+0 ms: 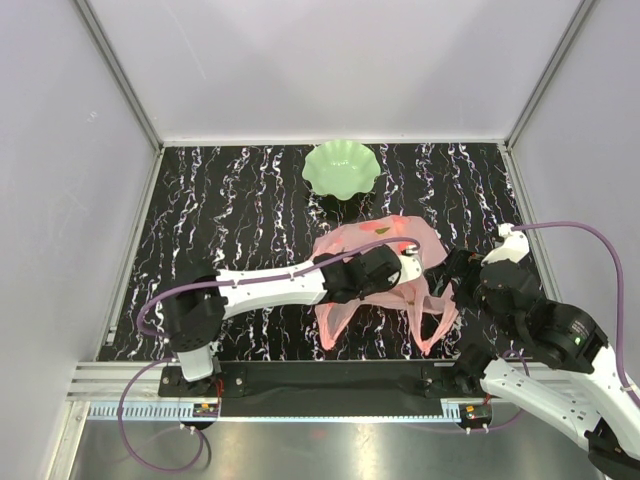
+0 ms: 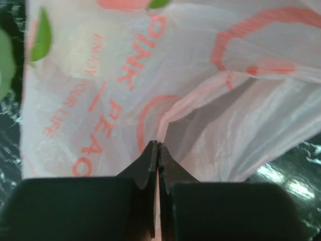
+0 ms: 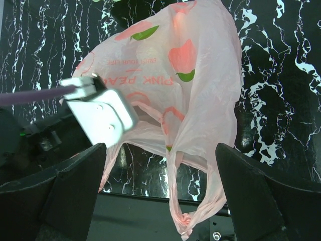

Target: Untie the knot of the plastic bag and take out the fruit

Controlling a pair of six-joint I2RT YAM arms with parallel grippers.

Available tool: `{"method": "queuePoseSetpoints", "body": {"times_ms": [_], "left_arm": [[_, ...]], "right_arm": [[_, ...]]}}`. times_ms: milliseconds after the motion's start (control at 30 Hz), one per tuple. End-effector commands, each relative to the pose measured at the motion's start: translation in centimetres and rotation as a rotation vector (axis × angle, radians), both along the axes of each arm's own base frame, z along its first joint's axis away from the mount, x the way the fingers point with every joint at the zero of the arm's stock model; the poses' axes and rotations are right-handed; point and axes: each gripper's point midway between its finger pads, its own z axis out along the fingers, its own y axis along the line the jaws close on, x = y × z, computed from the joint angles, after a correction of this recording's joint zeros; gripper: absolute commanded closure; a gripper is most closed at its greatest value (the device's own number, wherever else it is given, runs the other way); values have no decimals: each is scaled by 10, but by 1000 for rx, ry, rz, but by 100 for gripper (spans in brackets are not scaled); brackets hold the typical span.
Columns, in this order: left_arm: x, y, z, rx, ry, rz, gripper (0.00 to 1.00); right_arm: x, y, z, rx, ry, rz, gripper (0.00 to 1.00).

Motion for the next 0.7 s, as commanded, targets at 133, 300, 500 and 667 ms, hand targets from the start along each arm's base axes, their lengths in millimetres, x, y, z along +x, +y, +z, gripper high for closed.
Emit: {"method": "queuePoseSetpoints", "body": {"times_ms": [133, 300, 500, 667], "left_arm": [[46, 1, 129, -452, -238, 272, 100], [67, 13, 155, -621, -233, 434, 100], [82, 10, 158, -699, -170, 503, 100], [92, 18, 161, -738, -147, 562, 100]], "right_arm": [[3, 6, 14, 38, -48, 22, 2], [0, 45, 26, 85, -90, 228, 4], [6, 97, 27, 9, -15, 469, 16], [23, 114, 49, 28, -96, 485, 25]]}}
